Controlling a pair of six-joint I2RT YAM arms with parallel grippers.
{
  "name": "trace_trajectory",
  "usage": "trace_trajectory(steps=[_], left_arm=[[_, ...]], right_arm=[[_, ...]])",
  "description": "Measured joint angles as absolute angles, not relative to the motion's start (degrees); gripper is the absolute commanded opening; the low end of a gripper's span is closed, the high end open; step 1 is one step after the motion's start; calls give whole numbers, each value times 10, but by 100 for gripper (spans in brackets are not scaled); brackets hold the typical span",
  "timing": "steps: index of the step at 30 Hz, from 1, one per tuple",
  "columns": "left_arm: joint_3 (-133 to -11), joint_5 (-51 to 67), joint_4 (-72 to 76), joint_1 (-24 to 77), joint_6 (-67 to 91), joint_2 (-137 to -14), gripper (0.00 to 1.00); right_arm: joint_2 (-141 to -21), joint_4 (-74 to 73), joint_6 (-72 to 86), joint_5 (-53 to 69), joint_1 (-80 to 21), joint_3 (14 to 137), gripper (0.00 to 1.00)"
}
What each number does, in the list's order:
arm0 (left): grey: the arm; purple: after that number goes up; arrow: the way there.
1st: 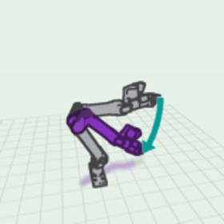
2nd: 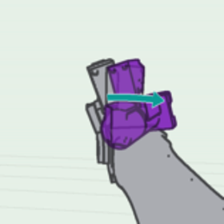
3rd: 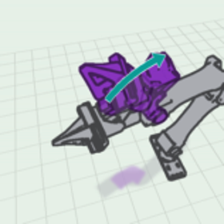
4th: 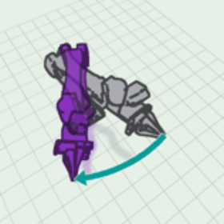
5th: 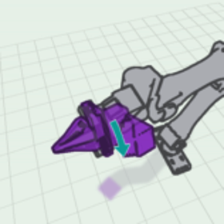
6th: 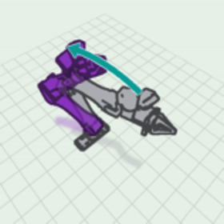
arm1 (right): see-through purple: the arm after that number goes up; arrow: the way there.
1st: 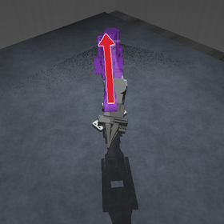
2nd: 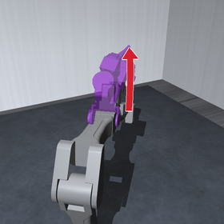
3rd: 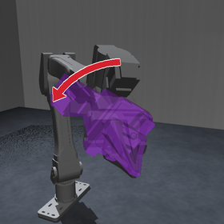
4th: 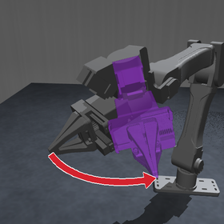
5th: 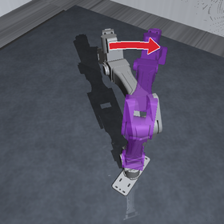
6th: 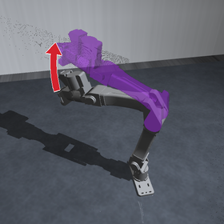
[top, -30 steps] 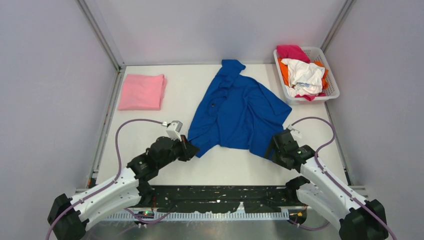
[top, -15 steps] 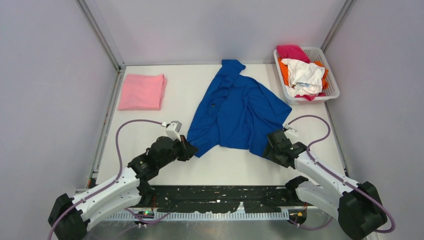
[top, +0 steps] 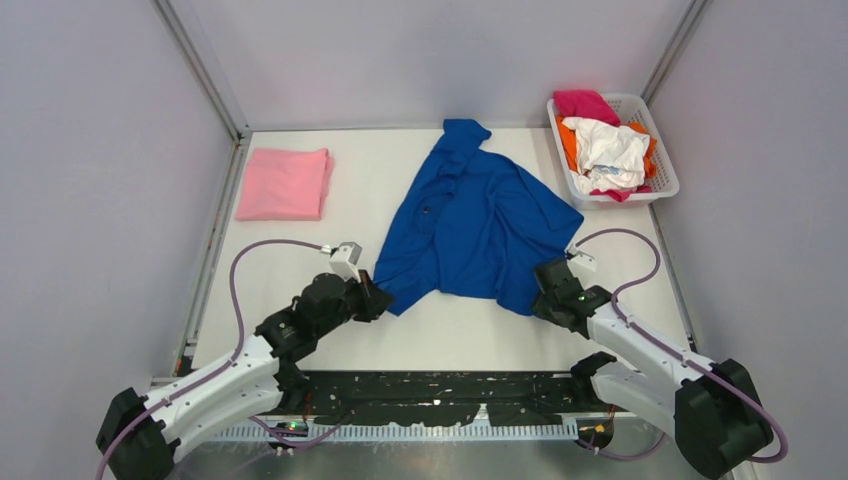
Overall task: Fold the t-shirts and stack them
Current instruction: Flatten out the tshirt
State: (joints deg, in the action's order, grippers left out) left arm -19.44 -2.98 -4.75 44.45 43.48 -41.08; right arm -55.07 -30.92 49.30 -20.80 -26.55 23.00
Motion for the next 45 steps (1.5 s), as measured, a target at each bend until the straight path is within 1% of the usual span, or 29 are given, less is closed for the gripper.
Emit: trace_trajectory(steps=[2, 3, 5, 11, 15, 18, 24, 29, 33, 37, 45], left_arm=[[-194, -33, -47, 442, 435, -411, 0], [-194, -35, -47, 441, 435, -411, 0], [-194, -37, -46, 435, 435, -412, 0], [-199, -47, -51, 410, 429, -431, 0], [-241, -63, -65, 377, 410, -425, 0], [-311, -99, -85, 364, 383, -405, 0], [-457, -164, -106, 362, 332, -355, 0], [-554, -189, -130, 362, 290, -320, 0], [-632, -191, -150, 362, 255, -291, 0], [-715, -180, -170, 362, 223, -272, 0], [-897, -107, -222, 362, 187, -264, 0]], right_arm=[[-557, -297, 489, -207, -265, 230, 25], [-563, -287, 486, -205, -265, 230, 14], [-573, -270, 480, -201, -265, 231, 6], [-587, -248, 458, -190, -265, 244, 5], [-569, -270, 422, -210, -265, 314, 5], [-534, -279, 395, -245, -265, 395, 5], [-427, -295, 346, -312, -262, 536, 5], [-375, -322, 308, -330, -262, 635, 5], [-351, -337, 280, -314, -262, 726, 5], [-336, -349, 262, -266, -261, 807, 5], [-324, -393, 253, -150, -261, 934, 5]])
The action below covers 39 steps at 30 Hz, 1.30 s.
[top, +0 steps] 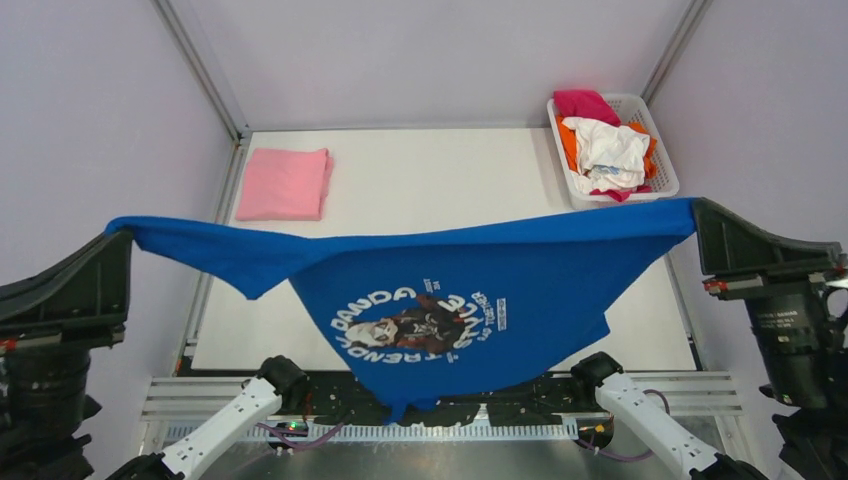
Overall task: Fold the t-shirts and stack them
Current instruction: Flatten out the tshirt
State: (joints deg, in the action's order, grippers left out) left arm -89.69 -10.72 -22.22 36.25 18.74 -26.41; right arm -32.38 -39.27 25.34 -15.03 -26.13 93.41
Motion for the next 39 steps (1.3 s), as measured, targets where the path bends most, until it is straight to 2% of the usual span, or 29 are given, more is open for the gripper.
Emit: trace_trajectory(steps=[7, 12, 16, 21, 24, 27, 31, 33, 34, 35, 36, 37, 38, 39], left_arm=[[-1001, -40, -271, 361, 178, -263, 0], [-1028, -28, -298, 349, 174, -271, 0], [-1015, -49, -300, 330, 168, -280, 0], [-918, -155, -257, 325, 141, -314, 0], [-864, -236, -223, 325, 115, -393, 0], [-830, -297, -190, 306, 97, -530, 0], [-821, -295, -170, 246, 99, -724, 0], [-825, -282, -164, 218, 101, -821, 0], [-835, -272, -166, 206, 103, -873, 1], [-854, -259, -168, 196, 105, -926, 11], [-882, -245, -175, 187, 108, -982, 29], [-918, -231, -188, 179, 114, -1038, 51], [-957, -219, -201, 173, 116, -1088, 75], [-991, -209, -214, 169, 121, -1125, 95]], right_arm=[[-308, -415, 253, -83, -261, 1004, 5], [-307, -423, 253, -78, -262, 1018, 5], [-307, -422, 251, -110, -261, 991, 5], [-311, -405, 252, -199, -262, 892, 5], [-341, -387, 252, -281, -261, 817, 5], [-427, -359, 255, -357, -254, 745, 5], [-588, -289, 263, -371, -207, 683, 6], [-689, -249, 273, -349, -173, 658, 11], [-737, -235, 278, -338, -158, 651, 19], [-781, -227, 282, -327, -144, 650, 29], [-827, -215, 288, -314, -132, 652, 36], [-861, -209, 293, -305, -124, 657, 53], [-902, -208, 295, -293, -116, 670, 66], [-941, -206, 299, -282, -109, 688, 90]])
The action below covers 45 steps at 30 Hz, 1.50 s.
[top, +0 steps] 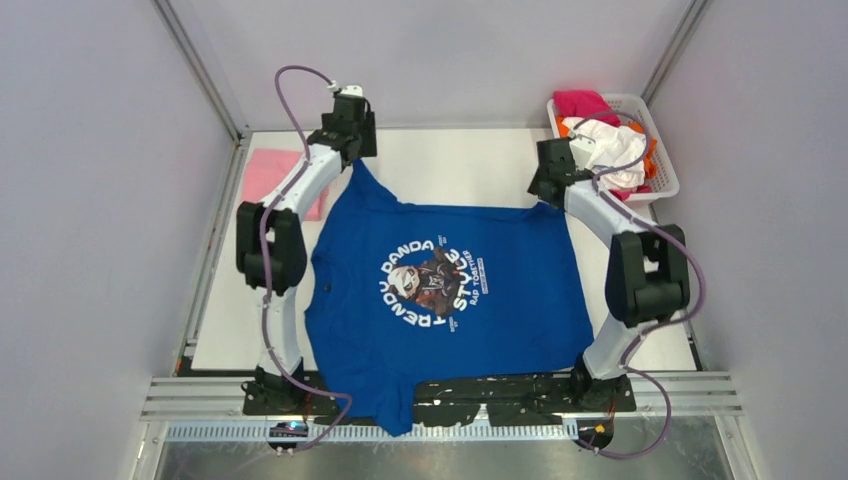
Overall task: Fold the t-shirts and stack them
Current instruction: Flatten out the tshirt
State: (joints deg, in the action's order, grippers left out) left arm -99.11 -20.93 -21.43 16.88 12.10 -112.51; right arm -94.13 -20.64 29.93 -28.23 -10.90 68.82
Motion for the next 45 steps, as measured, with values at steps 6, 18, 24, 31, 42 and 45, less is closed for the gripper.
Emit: trace_trajectory(steps=[6, 18, 24, 31, 42, 45], left_arm=[[-1130, -154, -274, 151, 142, -1230, 100], [-846, 12, -207, 149, 260, -1043, 100], [-804, 92, -169, 149, 324, -1072, 100], [-804, 119, -149, 149, 376, -1119, 100], [-805, 85, -152, 149, 401, -1138, 100], [-826, 76, -157, 149, 403, -1159, 100]], right_arm=[[-1039, -192, 299, -240, -93, 771, 95], [-896, -96, 299, -110, -93, 613, 95], [-900, -73, 302, -47, -93, 572, 95], [-925, -51, 305, -28, -93, 570, 95], [-963, -36, 314, -14, -91, 570, 95], [-964, -33, 316, -11, -91, 570, 95]])
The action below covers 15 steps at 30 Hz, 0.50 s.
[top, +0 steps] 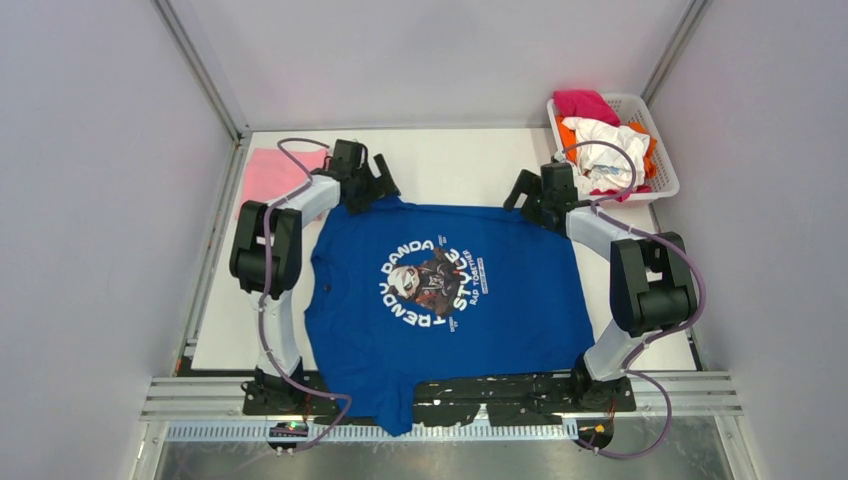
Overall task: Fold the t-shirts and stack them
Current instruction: Flatten out the tshirt
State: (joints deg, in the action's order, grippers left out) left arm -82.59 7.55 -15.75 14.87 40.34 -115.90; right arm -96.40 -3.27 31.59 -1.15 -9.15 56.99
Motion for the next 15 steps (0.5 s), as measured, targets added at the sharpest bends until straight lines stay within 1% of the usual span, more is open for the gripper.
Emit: trace_trajectory(steps=[15], left_arm=[[-842, 54, -142, 149, 421, -1184, 100]], right_arm=[[-964, -27, 316, -9, -79, 568, 96]])
